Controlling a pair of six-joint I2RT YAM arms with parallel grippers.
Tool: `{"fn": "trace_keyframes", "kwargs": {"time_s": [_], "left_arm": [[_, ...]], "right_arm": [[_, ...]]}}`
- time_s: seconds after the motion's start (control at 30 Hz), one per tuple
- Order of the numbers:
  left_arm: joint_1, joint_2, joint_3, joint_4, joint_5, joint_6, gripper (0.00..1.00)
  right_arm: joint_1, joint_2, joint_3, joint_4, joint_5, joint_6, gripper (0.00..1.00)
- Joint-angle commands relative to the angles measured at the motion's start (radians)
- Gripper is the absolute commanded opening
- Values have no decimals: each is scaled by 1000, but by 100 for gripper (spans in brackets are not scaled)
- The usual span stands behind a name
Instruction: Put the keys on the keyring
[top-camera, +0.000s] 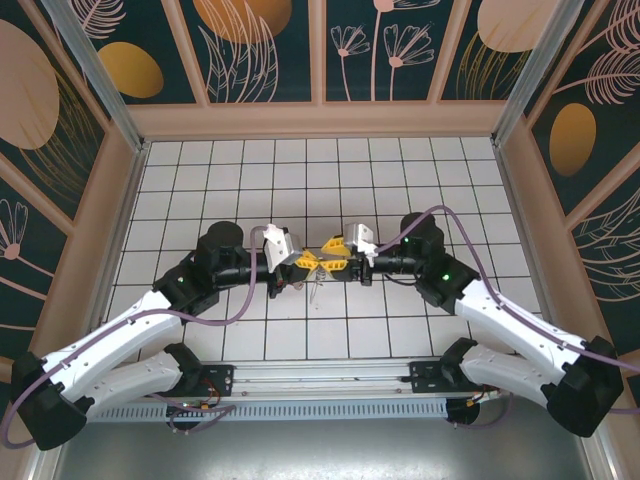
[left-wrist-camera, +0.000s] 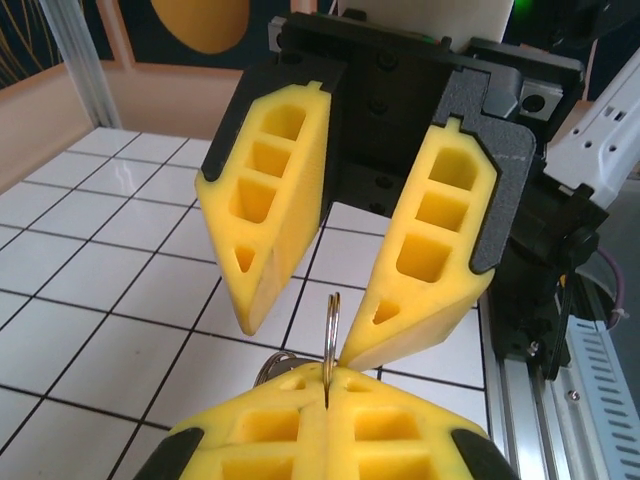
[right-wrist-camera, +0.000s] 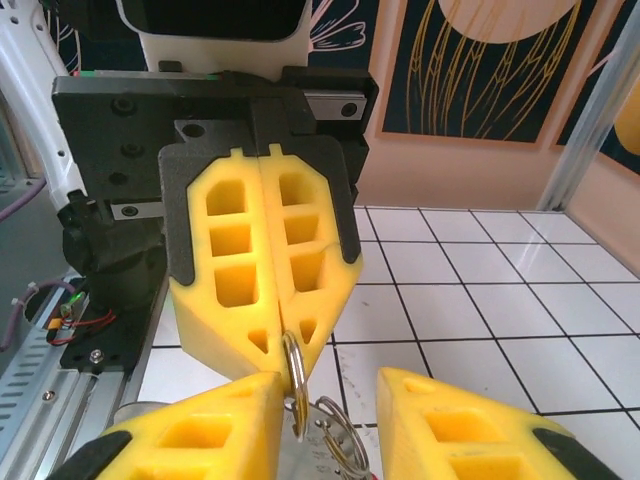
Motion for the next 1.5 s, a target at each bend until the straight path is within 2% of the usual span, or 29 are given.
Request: {"fn": "trace_keyframes", "kwargs": {"time_s": [0.0, 0.4, 0.83, 1.2, 1.47], "left_arm": [[-8, -29, -13, 124, 63, -31, 0], [-8, -60, -28, 162, 148, -69, 0], [-9, -62, -54, 216, 159, -103, 0], [-9, -56, -56, 211, 152, -102, 0], [-9, -50, -54, 213, 155, -103, 0]], "right_arm": [[14, -64, -53, 54, 67, 53, 31], [12, -231, -158, 137, 12, 134, 26], [15, -159, -139, 297, -112, 189, 22], [18, -114, -148, 393, -151, 233, 19], [20, -95, -146, 411, -136, 238, 18]]}}
